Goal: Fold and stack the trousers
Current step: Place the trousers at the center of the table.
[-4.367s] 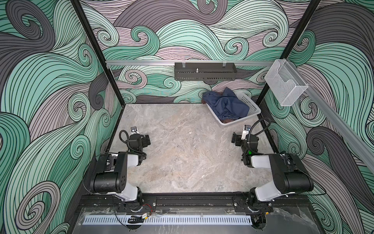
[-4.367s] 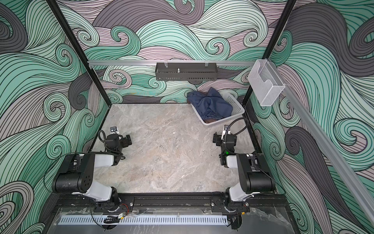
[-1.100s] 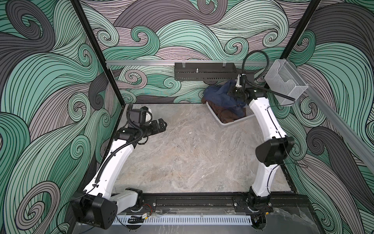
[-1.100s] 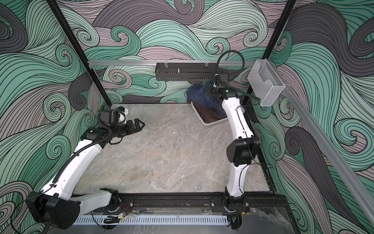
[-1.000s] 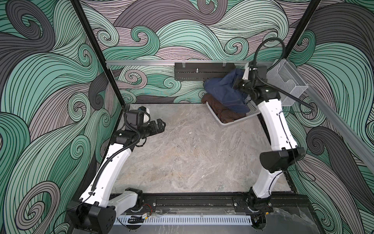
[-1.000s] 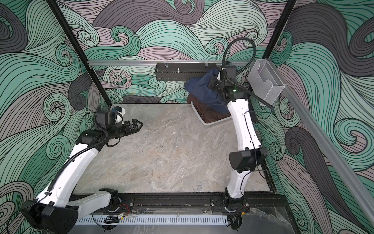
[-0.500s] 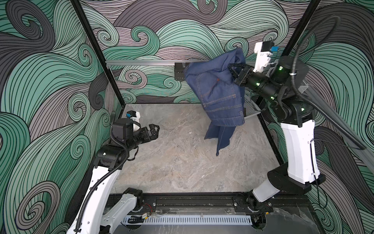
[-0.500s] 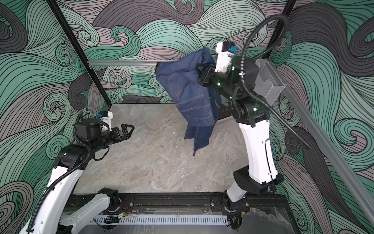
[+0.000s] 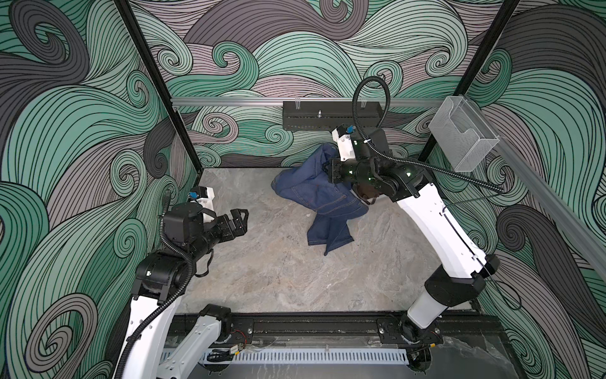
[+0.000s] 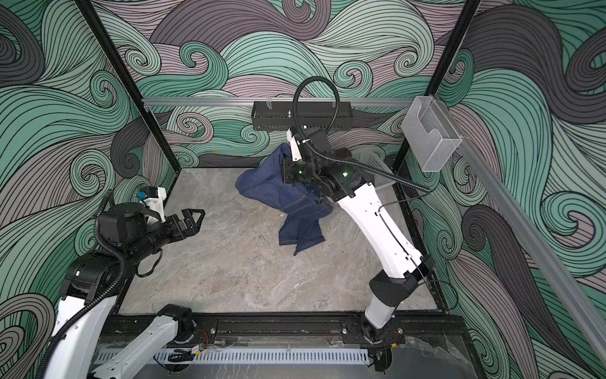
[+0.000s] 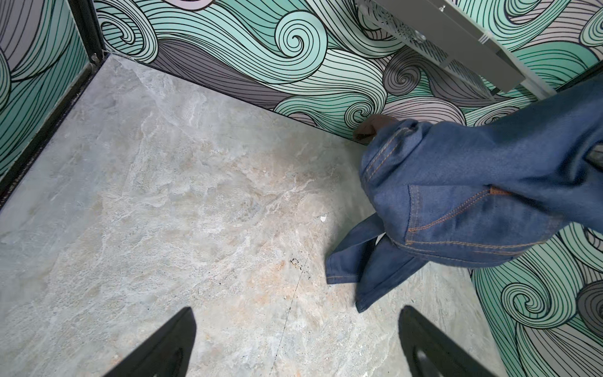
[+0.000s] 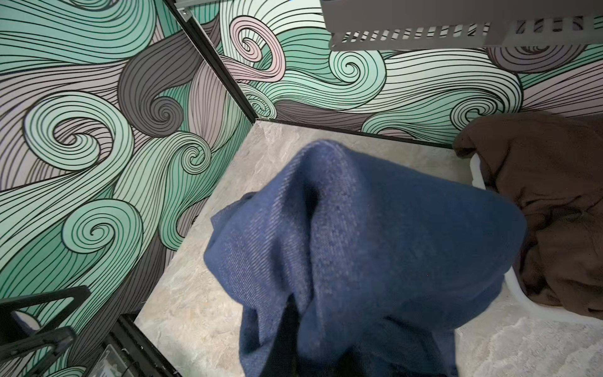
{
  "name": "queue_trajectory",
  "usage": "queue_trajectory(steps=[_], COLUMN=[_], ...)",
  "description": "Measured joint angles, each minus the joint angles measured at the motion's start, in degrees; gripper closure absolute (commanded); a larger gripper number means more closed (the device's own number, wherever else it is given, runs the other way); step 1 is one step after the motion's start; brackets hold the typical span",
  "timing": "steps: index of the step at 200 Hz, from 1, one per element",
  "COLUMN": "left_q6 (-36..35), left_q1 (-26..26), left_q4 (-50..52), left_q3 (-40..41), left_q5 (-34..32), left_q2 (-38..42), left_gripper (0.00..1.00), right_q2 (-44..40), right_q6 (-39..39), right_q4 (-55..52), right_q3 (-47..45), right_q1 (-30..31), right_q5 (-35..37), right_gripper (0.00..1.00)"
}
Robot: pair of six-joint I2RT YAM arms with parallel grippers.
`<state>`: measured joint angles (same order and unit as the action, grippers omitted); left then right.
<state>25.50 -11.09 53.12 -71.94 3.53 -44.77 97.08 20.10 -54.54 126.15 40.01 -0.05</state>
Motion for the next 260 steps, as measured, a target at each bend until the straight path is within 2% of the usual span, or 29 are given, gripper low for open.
queue_trajectory(steps=[52, 80, 100, 120, 126, 159, 178, 193, 227, 242, 260], left_q6=[-1.2, -1.8, -2.0, -2.0, -2.0, -2.2, -2.4, -2.5, -1.4, 0.0, 2.5], left_q1=[0.0, 0.0, 0.0, 0.0, 0.0, 0.0, 0.0, 0.0, 0.0, 0.0, -0.3], left_q4=[1.9, 2.3, 2.6, 2.8, 2.8, 2.8, 2.9, 3.0, 1.9, 0.6, -2.1], left_q3=[-1.4, -2.4, -2.6, -2.6, -2.5, -1.0, 0.5, 1.9, 8.2, 12.9, 19.1], left_q5=[-4.1, -6.4, -7.2, -7.4, -7.4, -7.1, -6.4, -5.3, 0.8, 4.4, 8.4], left_q2=[0.0, 0.8, 1.2, 1.2, 1.2, 1.2, 0.8, 0.4, -0.7, -1.6, -2.9], left_gripper=[0.01, 0.01, 0.01, 0.01, 0.01, 0.01, 0.01, 0.01, 0.06, 0.06, 0.06], right_q2=[3.9, 3.2, -1.0, -7.2, -9.1, -16.6, -21.5, -25.7, -34.7, -35.6, -33.1], right_q6=[8.2, 11.9, 13.5, 15.0, 15.3, 14.8, 13.0, 11.6, 10.2, 10.6, 11.9], right_q4=[1.4, 3.6, 6.7, 10.3, 11.3, 13.5, 10.5, 7.5, 5.0, 4.2, 4.2], right_q3=[11.9, 11.3, 1.4, -14.7, -20.4, -46.0, -55.2, -57.2, -56.9, -57.2, -58.1], right_q1=[1.6, 1.8, 0.5, -4.0, -6.0, -16.3, -19.1, -19.2, -16.9, -12.5, -4.2], right_q5=[-11.9, -16.5, -17.2, -16.2, -15.5, -6.2, 1.2, 5.4, 9.7, 10.8, 10.9], right_gripper=[1.00, 0.97, 0.95, 0.84, 0.78, 0.31, 0.14, 0.10, 0.12, 0.13, 0.14])
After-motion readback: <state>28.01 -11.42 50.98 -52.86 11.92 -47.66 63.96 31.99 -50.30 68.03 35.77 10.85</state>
